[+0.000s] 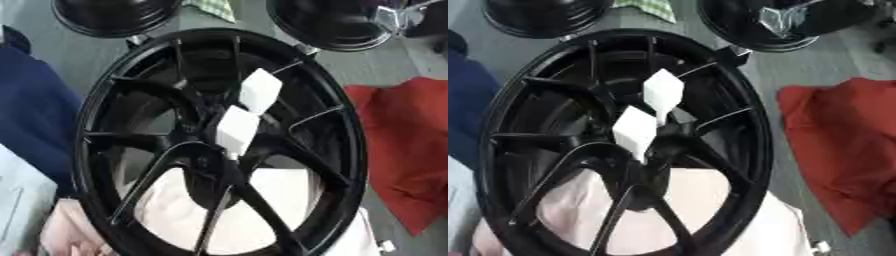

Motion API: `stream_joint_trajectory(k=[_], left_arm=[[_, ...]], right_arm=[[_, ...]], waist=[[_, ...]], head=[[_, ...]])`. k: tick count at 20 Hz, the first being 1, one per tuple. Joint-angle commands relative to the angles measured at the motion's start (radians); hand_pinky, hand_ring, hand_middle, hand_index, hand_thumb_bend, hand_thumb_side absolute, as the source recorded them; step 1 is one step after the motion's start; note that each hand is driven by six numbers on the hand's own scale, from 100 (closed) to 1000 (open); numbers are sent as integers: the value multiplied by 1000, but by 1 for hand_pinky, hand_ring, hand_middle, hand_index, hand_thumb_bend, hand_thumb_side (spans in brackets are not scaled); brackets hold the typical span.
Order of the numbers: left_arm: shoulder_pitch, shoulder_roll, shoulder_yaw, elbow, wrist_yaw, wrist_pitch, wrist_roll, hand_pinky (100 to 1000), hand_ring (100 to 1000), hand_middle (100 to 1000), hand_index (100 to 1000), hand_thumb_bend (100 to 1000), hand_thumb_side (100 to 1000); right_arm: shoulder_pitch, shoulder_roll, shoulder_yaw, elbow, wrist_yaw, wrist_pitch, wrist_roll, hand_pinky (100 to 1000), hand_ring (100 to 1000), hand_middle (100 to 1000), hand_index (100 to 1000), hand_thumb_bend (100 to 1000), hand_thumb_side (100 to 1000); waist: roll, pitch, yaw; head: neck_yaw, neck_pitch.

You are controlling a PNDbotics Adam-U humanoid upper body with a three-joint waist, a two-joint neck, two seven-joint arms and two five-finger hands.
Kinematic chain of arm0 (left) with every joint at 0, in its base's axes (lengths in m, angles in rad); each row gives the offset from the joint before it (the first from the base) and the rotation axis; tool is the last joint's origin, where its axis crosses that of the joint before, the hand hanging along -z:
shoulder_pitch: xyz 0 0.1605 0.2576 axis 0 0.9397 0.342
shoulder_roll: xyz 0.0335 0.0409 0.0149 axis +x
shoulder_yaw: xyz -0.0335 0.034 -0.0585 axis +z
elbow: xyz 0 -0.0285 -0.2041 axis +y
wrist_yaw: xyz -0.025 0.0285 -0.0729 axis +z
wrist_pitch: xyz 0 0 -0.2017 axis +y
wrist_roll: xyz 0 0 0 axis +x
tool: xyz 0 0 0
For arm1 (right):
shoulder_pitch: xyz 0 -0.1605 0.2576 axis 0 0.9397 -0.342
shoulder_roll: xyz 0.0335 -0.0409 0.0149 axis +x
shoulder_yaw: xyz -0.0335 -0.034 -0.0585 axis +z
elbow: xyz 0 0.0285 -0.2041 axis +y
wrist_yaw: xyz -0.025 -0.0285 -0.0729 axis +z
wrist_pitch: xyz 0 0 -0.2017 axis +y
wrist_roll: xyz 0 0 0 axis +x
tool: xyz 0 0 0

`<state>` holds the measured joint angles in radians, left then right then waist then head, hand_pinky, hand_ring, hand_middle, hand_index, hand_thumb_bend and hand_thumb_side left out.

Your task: Pull the pin out of the wheel hub.

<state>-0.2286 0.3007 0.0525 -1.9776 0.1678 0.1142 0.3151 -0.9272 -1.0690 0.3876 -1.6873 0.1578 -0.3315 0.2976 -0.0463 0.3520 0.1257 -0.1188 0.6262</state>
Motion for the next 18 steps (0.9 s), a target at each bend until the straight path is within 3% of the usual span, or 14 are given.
stream_joint_trajectory(k=[1,6,18], left_arm=[[-11,31,-1,-22,-4,0,-7,602,634,506,688,679,423],[-10,31,0,-22,-4,2,-9,602,633,506,689,679,423],[-13,22,0,-22,1,6,-12,604,633,506,689,677,423]], right_arm=[[-51,3,31,47,50,-47,49,877,820,756,814,100,408],[-119,62,76,126,100,-123,125,882,835,777,836,100,476],[-211,176,120,299,123,-281,309,892,867,824,904,120,485]], waist=[[-1,-13,5],[-5,-7,14],[-2,-8,21]], head=[[-12,-19],[-18,-17],[-27,0]])
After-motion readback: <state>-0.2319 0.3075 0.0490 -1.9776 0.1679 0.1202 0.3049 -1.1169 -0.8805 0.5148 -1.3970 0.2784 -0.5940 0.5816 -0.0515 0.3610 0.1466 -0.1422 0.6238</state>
